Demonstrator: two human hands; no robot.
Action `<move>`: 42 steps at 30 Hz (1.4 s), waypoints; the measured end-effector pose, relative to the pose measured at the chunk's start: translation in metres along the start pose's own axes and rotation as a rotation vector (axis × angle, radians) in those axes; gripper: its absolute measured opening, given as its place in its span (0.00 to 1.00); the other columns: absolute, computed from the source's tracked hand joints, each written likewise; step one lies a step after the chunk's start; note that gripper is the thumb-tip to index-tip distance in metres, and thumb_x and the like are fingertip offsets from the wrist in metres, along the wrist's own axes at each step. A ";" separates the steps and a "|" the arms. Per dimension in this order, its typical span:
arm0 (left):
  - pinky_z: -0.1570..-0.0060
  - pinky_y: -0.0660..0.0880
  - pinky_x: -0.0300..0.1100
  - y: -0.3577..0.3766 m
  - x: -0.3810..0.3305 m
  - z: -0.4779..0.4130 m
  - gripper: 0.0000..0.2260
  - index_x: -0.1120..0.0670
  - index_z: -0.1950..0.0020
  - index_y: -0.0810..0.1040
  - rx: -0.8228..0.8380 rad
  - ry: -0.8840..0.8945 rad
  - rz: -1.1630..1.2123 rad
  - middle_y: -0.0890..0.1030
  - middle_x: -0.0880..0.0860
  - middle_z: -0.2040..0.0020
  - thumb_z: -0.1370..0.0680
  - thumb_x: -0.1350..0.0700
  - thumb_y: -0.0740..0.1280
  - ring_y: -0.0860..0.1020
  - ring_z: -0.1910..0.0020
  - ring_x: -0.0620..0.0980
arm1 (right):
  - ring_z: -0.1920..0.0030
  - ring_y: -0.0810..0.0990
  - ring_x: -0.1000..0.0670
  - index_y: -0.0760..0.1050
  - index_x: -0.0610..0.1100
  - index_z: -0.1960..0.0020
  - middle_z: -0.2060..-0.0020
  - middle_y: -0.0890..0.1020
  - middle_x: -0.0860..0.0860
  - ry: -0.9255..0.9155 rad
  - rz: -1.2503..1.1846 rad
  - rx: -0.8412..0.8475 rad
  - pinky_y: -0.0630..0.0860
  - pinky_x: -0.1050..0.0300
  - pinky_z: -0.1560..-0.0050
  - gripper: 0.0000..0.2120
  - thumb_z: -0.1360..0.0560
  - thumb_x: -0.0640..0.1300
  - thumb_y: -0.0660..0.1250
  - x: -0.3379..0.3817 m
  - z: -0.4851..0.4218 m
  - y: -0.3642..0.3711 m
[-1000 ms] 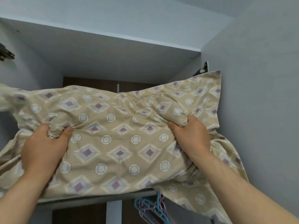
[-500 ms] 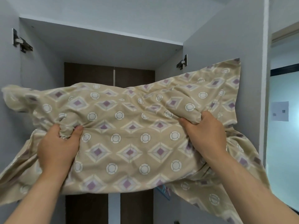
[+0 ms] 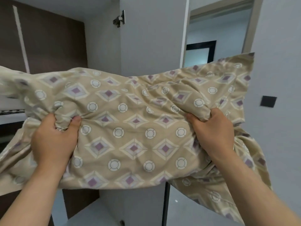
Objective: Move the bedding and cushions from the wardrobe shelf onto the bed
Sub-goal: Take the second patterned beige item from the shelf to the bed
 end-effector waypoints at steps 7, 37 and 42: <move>0.61 0.68 0.49 0.065 -0.072 0.106 0.15 0.54 0.58 0.73 0.296 0.026 0.149 0.75 0.55 0.63 0.29 0.41 0.65 0.72 0.61 0.56 | 0.63 0.77 0.45 0.70 0.47 0.59 0.66 0.78 0.52 0.207 0.231 -0.112 0.75 0.48 0.61 0.21 0.32 0.66 0.68 -0.101 0.053 -0.121; 0.60 0.73 0.52 0.182 -0.512 0.664 0.19 0.52 0.60 0.72 1.408 0.322 0.738 0.80 0.58 0.59 0.32 0.36 0.63 0.77 0.58 0.63 | 0.59 0.75 0.47 0.73 0.50 0.52 0.61 0.77 0.54 1.049 0.811 -0.812 0.72 0.50 0.59 0.20 0.32 0.65 0.68 -0.326 0.350 -0.655; 0.58 0.73 0.52 0.202 -0.575 0.750 0.19 0.52 0.54 0.75 1.563 0.427 0.852 0.82 0.59 0.54 0.30 0.37 0.63 0.77 0.53 0.64 | 0.60 0.73 0.47 0.71 0.50 0.53 0.63 0.74 0.55 1.176 0.912 -0.945 0.71 0.51 0.60 0.20 0.32 0.65 0.69 -0.350 0.371 -0.687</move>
Point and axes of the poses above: each hand's wrist, its own z-axis away from the middle knuckle, its own y-axis out of the palm, x = y × z, the point moved 2 cm from there along -z, towards the middle knuckle
